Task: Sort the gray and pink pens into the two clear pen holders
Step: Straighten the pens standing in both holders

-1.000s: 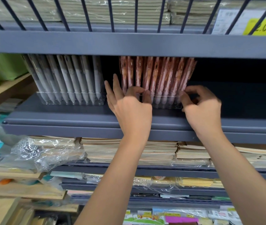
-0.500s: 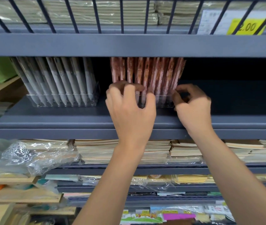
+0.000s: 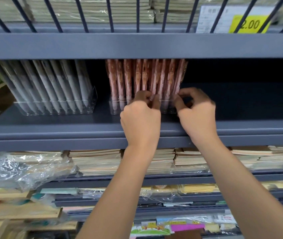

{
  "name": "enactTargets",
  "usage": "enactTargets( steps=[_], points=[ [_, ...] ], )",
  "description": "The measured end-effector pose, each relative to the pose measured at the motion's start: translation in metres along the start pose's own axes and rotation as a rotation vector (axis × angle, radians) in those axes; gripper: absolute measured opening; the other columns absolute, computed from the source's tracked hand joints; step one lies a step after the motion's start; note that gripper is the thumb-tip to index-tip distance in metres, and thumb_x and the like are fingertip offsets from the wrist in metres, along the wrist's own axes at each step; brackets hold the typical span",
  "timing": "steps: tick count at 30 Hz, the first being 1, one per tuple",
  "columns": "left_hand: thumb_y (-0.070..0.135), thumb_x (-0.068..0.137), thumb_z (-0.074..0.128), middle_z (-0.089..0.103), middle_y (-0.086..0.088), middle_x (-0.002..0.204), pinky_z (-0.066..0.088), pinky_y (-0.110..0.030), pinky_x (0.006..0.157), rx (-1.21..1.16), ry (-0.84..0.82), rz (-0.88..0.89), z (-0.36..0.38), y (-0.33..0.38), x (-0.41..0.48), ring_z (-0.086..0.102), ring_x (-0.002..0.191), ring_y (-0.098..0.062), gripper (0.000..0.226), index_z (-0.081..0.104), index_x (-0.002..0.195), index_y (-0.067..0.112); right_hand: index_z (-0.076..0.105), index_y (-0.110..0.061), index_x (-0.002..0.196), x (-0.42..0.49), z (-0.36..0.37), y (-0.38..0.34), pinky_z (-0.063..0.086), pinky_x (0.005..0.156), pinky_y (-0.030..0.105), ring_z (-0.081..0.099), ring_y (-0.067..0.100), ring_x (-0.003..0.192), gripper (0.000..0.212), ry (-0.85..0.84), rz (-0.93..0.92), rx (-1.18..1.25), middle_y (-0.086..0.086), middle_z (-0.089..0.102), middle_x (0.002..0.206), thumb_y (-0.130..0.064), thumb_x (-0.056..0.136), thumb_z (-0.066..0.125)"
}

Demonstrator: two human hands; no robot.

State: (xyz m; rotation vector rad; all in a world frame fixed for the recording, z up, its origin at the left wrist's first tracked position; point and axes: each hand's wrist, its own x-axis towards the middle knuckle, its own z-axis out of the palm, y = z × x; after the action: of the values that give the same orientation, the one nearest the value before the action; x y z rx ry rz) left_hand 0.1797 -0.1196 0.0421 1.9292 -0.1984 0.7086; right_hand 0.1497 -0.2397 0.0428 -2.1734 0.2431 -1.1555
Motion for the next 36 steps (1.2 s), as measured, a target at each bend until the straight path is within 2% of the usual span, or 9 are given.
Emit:
enactTargets(
  steps=[13,17,23,27,29,32,36],
  points=[
    [0.026,0.092,0.062,0.073,-0.013,0.073,0.054,-0.043,0.062,0.063,-0.010,0.059,-0.001,0.000,-0.001,0.065,0.068,-0.040,0.015,0.074,0.093,0.018,0.071,-0.009,0.095,-0.001,0.000,-0.001,0.040,0.071,0.016,0.059,0.013,0.078,0.011,0.007,-0.005,0.007,0.006,0.068,0.093,-0.011,0.086,0.065],
    [0.028,0.092,0.060,0.074,-0.013,0.074,0.052,-0.039,0.062,0.064,0.007,0.068,0.000,-0.002,-0.002,0.064,0.068,-0.041,0.018,0.076,0.095,0.019,0.071,-0.010,0.096,-0.001,-0.001,-0.002,0.042,0.071,0.018,0.059,0.014,0.079,0.011,-0.006,0.004,0.012,0.004,0.067,0.094,-0.012,0.087,0.065],
    [0.035,0.091,0.062,0.073,-0.004,0.071,0.054,-0.037,0.068,-0.037,0.011,-0.018,-0.003,-0.003,-0.003,0.068,0.071,-0.029,0.019,0.074,0.095,0.021,0.071,-0.008,0.098,0.000,-0.001,-0.002,0.042,0.070,0.018,0.060,0.015,0.077,0.013,-0.009,0.020,0.010,0.006,0.068,0.096,-0.012,0.088,0.065],
    [0.034,0.090,0.062,0.069,0.001,0.062,0.051,-0.033,0.063,-0.092,0.043,0.063,-0.007,0.004,-0.008,0.064,0.062,-0.022,0.020,0.075,0.090,0.019,0.071,-0.008,0.099,0.000,-0.002,-0.004,0.049,0.072,0.026,0.061,0.018,0.076,0.013,-0.017,0.028,0.012,0.006,0.068,0.097,-0.013,0.088,0.064],
    [0.033,0.090,0.060,0.067,-0.001,0.060,0.049,-0.034,0.062,-0.062,0.012,0.108,-0.006,0.008,-0.008,0.060,0.060,-0.023,0.021,0.076,0.092,0.020,0.071,-0.008,0.099,0.001,-0.002,-0.003,0.051,0.074,0.031,0.063,0.019,0.078,0.013,-0.022,0.038,0.017,0.007,0.068,0.097,-0.013,0.088,0.064],
    [0.033,0.093,0.057,0.071,-0.004,0.067,0.051,-0.038,0.066,0.009,-0.076,0.089,-0.002,0.014,-0.004,0.063,0.068,-0.030,0.023,0.077,0.097,0.022,0.071,-0.007,0.098,0.001,-0.003,-0.003,0.051,0.073,0.032,0.063,0.021,0.079,0.013,-0.021,0.038,0.023,0.007,0.068,0.096,-0.014,0.089,0.065],
    [0.032,0.095,0.057,0.073,-0.005,0.071,0.052,-0.039,0.066,0.053,-0.129,0.038,0.002,0.014,-0.002,0.064,0.070,-0.032,0.024,0.075,0.088,0.018,0.071,-0.008,0.097,0.001,-0.003,-0.002,0.049,0.070,0.029,0.062,0.020,0.074,0.011,-0.017,0.046,0.038,0.007,0.068,0.094,-0.013,0.089,0.065]
  ],
)
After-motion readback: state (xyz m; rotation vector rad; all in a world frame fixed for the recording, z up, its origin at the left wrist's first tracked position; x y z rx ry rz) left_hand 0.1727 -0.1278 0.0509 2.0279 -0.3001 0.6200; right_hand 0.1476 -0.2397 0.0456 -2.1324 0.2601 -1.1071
